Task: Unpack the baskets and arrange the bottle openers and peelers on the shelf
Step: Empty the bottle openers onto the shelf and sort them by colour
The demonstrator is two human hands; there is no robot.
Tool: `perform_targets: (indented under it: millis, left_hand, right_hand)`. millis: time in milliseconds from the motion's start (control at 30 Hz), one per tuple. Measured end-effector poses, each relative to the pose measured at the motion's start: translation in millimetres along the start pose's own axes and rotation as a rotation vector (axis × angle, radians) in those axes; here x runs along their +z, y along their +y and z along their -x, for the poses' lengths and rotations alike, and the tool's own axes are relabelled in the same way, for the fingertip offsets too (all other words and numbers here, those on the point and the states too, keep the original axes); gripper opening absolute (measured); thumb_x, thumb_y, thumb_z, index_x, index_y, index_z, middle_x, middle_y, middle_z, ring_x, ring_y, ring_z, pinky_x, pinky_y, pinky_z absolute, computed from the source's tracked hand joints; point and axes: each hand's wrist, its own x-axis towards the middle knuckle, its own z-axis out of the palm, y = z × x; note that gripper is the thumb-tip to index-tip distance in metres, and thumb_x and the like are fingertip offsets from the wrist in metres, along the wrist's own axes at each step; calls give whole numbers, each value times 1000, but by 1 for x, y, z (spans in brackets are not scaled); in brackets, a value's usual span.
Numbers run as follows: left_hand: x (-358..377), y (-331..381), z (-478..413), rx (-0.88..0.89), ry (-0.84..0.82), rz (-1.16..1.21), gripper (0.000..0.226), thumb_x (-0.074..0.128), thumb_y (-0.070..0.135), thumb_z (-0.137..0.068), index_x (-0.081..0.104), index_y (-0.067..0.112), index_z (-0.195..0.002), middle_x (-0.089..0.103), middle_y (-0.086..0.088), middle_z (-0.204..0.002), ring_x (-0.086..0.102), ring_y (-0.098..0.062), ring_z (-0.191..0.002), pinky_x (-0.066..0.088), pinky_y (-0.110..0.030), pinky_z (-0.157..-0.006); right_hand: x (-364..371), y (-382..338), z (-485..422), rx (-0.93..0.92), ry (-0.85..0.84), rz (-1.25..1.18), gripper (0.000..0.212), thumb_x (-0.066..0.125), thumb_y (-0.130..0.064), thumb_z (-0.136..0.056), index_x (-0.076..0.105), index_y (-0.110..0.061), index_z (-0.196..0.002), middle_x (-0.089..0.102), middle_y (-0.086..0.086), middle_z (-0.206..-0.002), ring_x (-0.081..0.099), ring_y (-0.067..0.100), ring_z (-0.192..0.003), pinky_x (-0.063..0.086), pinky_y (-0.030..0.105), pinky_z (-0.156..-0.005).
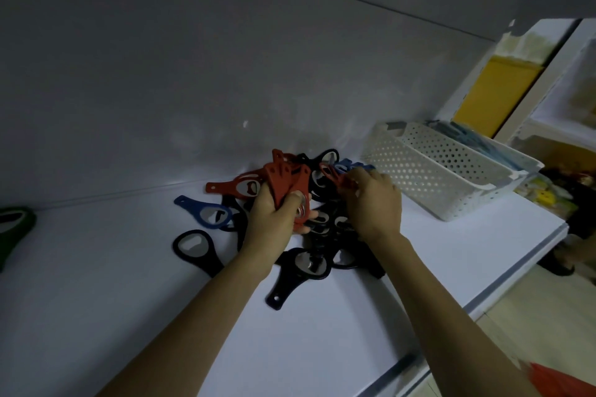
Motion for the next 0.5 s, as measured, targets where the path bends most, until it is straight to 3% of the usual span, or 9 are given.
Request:
perform_targets:
  millis: [100,233,300,367,433,500]
  left_hand:
    - [0,1,2,27,39,27,26,49,15,-97,53,16,-123,70,-6,-99,71,-15,-75,52,-19,-55]
    - [7,5,6,17,49,86,27,51,25,-96,56,27,-122,70,1,-103,70,-10,-81,54,-21,-59]
    - [12,11,10,-36,34,192,38,54,42,-90,56,28,-124,69,2,-108,69,-10,-91,56,-26,-68]
    - [14,15,10,-59,65,255,53,59,49,-80,57,24,-126,68,1,-113,67,-14,-101,56,-35,-81]
    - [11,19,8,-34,144,217,41,64,32,-85,58,18,-123,68,-2,-112,66,-16,-102,55,-40,-88]
    - [7,22,4,-18,185,228,29,61,18,-90,59,16,-119,69,-4,-108,68,-16,-96,57,-35,-82]
  right_hand:
    - [-19,-25,4,7,199,-506,19,62,-31,-91,67,-15,-101,70,-1,-87,64,17,-83,52,38,-72]
    - [-34,-55,1,251,64,-1189,12,66,-24,-89,68,-14,-82,68,-1,-70,65,14,-65,55,32,-66]
    - [-28,-68,5,377,-23,-1301,16,68,-23,-87,67,-14,-75,68,-1,-68,64,13,-63,54,30,-66]
    - [-16,-80,10,422,-76,-1333,15,70,-23,-86,69,-8,-83,72,5,-79,70,16,-73,57,31,-72]
    - [-9,-87,11,486,-99,-1450,28,71,-25,-84,65,-2,-98,72,12,-95,71,22,-85,59,35,-79]
    - [-5,-88,6,550,-180,-1593,34,63,-35,-90,63,-3,-102,73,11,-97,71,22,-87,59,34,-77]
